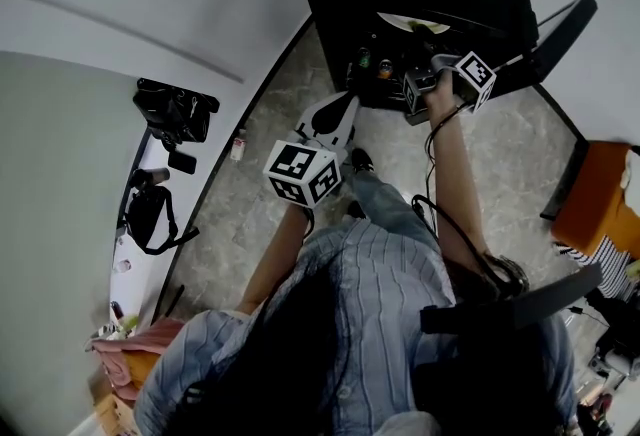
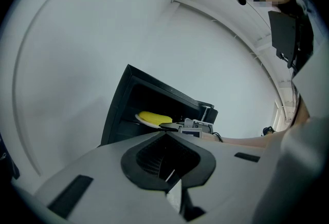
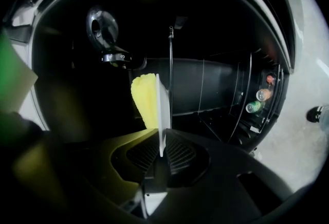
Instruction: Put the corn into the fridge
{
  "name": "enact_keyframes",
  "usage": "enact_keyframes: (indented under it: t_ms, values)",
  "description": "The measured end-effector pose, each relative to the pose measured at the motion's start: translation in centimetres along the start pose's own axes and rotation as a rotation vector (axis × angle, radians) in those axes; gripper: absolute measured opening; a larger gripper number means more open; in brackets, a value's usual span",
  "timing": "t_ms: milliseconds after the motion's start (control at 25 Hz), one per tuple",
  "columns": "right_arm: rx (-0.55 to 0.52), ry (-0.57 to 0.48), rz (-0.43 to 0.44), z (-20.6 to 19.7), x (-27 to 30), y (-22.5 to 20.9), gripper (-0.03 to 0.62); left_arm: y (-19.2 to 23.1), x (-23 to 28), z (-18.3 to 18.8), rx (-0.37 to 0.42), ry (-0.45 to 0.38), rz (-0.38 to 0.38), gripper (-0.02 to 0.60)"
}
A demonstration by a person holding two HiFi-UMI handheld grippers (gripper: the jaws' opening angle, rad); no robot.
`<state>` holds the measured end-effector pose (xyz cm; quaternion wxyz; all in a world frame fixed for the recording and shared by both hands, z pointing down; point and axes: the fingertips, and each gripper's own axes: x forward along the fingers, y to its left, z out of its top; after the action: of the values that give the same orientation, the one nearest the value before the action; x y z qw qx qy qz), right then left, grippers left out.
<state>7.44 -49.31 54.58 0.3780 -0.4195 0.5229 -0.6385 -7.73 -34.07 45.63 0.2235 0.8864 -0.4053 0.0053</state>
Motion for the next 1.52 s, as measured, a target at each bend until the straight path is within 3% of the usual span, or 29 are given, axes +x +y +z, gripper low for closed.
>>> enact_keyframes:
  t_ms: [640,920,1080,1520]
  values:
    - [-0.015,-0.016,-0.039,0.9,2.3,0.3,0.038,0.7,-0.5,-0.3,-0.002,0.008,0.016,0.006]
    - [0.000,-0.014,0.001,0.4,1.4,1.0,0.040,0.7,-1.0,-0.1,-0.003,0.009,0.010,0.006]
    - [-0.041,-0.004,-0.010,0.0,-0.2,0.8,0.040,0.3,-1.2,-0.2,0.000,0.010,0.002,0.006]
    - [-0.282,0.133,-0.054,-5.7,-5.7,1.0,0.040,-2.1,-2.3,-0.1,0.026,-0.005,-0.020,0.006]
